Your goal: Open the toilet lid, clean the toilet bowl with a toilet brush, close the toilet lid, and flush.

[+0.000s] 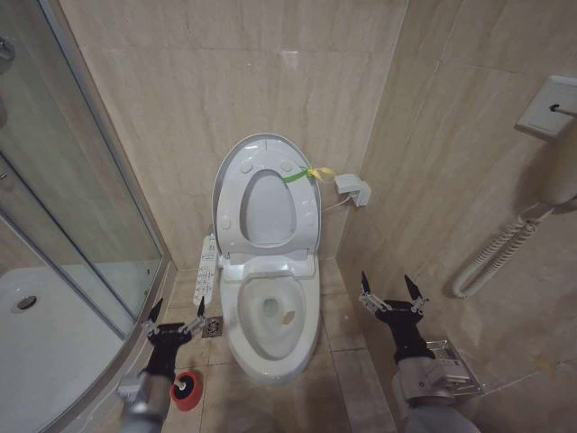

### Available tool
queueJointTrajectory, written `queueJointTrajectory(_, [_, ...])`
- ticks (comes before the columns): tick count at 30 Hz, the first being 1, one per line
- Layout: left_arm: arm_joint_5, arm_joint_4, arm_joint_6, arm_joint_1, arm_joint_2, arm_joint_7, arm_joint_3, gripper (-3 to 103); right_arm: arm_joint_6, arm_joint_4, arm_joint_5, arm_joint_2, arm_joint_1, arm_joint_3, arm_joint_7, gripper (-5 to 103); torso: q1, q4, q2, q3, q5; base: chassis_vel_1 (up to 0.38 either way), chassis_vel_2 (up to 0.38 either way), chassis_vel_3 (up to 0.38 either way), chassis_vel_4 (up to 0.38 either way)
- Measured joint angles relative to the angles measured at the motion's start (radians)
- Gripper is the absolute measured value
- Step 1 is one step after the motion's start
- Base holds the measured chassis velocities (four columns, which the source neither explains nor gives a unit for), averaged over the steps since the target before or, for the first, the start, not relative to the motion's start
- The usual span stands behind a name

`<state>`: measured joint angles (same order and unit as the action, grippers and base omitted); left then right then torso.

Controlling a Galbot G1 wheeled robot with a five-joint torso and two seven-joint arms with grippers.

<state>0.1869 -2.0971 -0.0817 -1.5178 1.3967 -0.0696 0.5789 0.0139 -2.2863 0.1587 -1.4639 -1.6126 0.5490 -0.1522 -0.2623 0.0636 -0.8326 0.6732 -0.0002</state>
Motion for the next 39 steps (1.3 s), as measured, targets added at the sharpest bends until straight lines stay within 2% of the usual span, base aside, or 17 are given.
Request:
queueJointTrajectory(3, [0.029,0.059,-0.059,0.090,-0.011,0.010,0.007,100,0.000,0.000,0.000,0.000,0.000,0.000,0.000,100,0.000,0.0007,0.000,0.000,0.0000,0.000,0.000,0.000,0.000])
queueJointTrajectory(11, [0.033,0.062,-0.068,0.100,-0.013,0.011,0.008,100,0.000,0.000,0.000,0.000,0.000,0.000,0.000,100,0.000,0.0000,0.000,0.000,0.0000,0.000,0.000,0.000,0.000])
queueJointTrajectory(15, [0.015,-0.016,-0.058,0.073,-0.016,0.000,0.005,100,0.000,0.000,0.000,0.000,0.000,0.000,0.000,100,0.000,0.0001,0.000,0.000,0.0003,0.000,0.000,0.000,0.000])
queueJointTrajectory(18, [-0.022,-0.146,-0.032,0.023,-0.020,-0.021,0.000,100,0.000,0.000,0.000,0.000,0.000,0.000,0.000,100,0.000,0.0000,0.000,0.000,0.0004,0.000,0.000,0.000,0.000])
queueJointTrajectory(19, [-0.022,-0.146,-0.032,0.023,-0.020,-0.021,0.000,100,0.000,0.000,0.000,0.000,0.000,0.000,0.000,100,0.000,0.0000,0.000,0.000,0.0004,0.000,0.000,0.000,0.000])
queueJointTrajectory(22, [-0.051,-0.251,-0.011,-0.016,-0.024,-0.037,-0.004,100,0.000,0.000,0.000,0.000,0.000,0.000,0.000,100,0.000,-0.0001,0.000,0.000,0.0006,0.000,0.000,0.000,0.000])
queueJointTrajectory(23, [-0.069,-0.270,0.001,-0.030,-0.027,-0.044,-0.003,100,0.000,0.000,0.000,0.000,0.000,0.000,0.000,100,0.000,0.0004,0.000,0.000,0.0001,0.000,0.000,0.000,0.000])
queueJointTrajectory(29, [-0.093,-0.285,0.037,-0.057,-0.032,-0.062,0.003,100,0.000,0.000,0.000,0.000,0.000,0.000,0.000,100,0.000,0.0000,0.000,0.000,0.0000,0.000,0.000,0.000,0.000])
queueJointTrajectory(32, [-0.085,-0.235,0.089,-0.063,-0.035,-0.061,0.002,100,0.000,0.000,0.000,0.000,0.000,0.000,0.000,100,0.000,0.0002,0.000,0.000,0.0002,0.000,0.000,0.000,0.000])
queueJointTrajectory(33, [-0.085,-0.235,0.089,-0.063,-0.035,-0.061,0.002,100,0.000,0.000,0.000,0.000,0.000,0.000,0.000,100,0.000,0.0002,0.000,0.000,0.0002,0.000,0.000,0.000,0.000])
queueJointTrajectory(35, [-0.083,-0.169,0.154,-0.068,-0.035,-0.053,0.001,100,0.000,0.000,0.000,0.000,0.000,0.000,0.000,100,0.000,0.0000,0.000,0.000,0.0002,0.000,0.000,0.000,0.000])
queueJointTrajectory(36, [-0.082,-0.117,0.207,-0.067,-0.034,-0.048,-0.003,100,0.000,0.000,0.000,0.000,0.000,0.000,0.000,100,0.000,0.0000,0.000,0.000,0.0001,0.000,0.000,0.000,0.000])
queueJointTrajectory(37, [-0.082,-0.117,0.207,-0.067,-0.034,-0.048,-0.003,100,0.000,0.000,0.000,0.000,0.000,0.000,0.000,100,0.000,0.0000,0.000,0.000,0.0001,0.000,0.000,0.000,0.000])
queueJointTrajectory(39, [-0.082,-0.041,0.275,-0.054,-0.029,-0.055,-0.009,100,0.000,0.000,0.000,0.000,0.000,0.000,0.000,100,0.000,0.0000,0.000,0.000,0.0001,0.000,0.000,0.000,0.000])
